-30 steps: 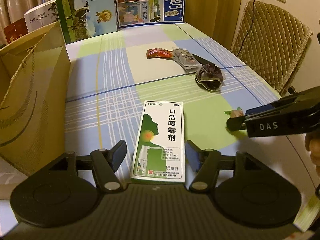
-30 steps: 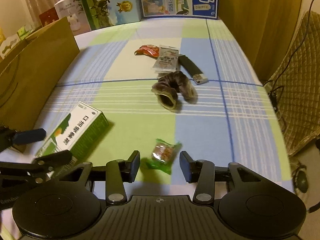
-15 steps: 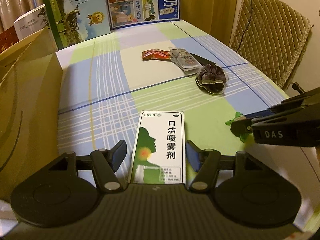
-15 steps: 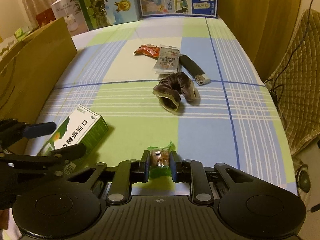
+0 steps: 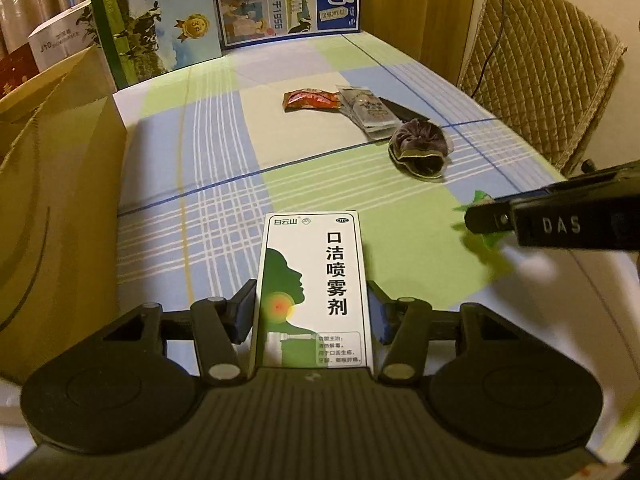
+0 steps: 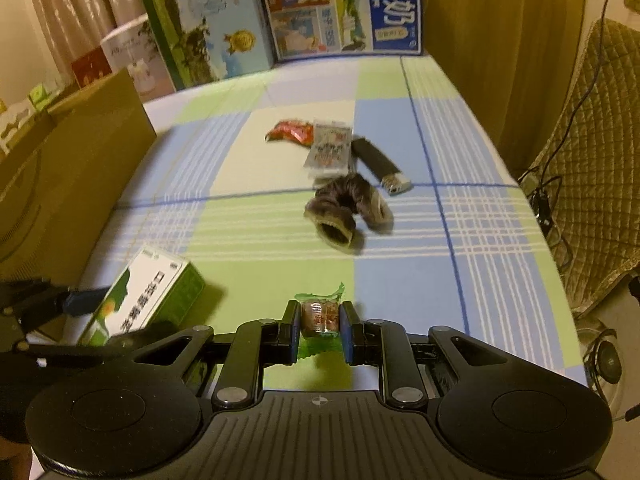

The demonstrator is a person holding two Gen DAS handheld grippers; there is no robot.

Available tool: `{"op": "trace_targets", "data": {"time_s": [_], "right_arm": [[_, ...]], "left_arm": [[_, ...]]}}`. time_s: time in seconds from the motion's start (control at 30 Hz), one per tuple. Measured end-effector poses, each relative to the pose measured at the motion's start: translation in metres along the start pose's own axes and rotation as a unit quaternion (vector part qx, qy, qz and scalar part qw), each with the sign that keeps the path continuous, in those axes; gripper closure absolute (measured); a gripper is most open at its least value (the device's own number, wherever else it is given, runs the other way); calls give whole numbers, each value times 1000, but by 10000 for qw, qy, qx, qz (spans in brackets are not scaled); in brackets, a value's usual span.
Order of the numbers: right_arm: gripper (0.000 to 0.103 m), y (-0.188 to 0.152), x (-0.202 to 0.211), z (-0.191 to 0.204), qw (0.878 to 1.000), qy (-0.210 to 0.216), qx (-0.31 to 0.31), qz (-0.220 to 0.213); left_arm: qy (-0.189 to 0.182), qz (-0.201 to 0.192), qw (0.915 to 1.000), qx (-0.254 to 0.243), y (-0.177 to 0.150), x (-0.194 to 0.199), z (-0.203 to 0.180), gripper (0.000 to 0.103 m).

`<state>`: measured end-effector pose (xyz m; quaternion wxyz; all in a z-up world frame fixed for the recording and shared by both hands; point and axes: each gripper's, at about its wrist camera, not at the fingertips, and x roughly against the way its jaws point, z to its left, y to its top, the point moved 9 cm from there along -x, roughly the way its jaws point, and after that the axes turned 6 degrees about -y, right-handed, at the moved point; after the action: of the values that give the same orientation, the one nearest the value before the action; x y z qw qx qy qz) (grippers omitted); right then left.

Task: Organize objects
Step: 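Carry spray box and green candy over the cardboard box with both tools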

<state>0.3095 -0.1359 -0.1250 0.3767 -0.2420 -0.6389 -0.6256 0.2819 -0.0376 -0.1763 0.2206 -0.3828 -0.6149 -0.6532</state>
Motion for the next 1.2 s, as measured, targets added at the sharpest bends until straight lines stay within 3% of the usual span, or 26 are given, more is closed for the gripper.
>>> {"op": "trace_targets", "data": {"time_s": [0.4, 0.67, 0.93, 1.2], "right_arm": [[86, -4, 67, 16, 9986, 131, -265, -439], [86, -5, 125, 59, 9962, 378, -160, -767], [86, 5, 157, 119, 9921, 769, 125, -980], [86, 15, 168, 180, 9867, 1173, 469, -1021]], "left_arm": [[-69, -318, 9994, 153, 5, 72, -6, 53], [143, -650, 9976, 194, 6, 137, 6, 53], [546, -972, 9932, 344, 1, 202, 49, 53], [915, -1045, 9891, 498, -10, 246, 98, 53]]}}
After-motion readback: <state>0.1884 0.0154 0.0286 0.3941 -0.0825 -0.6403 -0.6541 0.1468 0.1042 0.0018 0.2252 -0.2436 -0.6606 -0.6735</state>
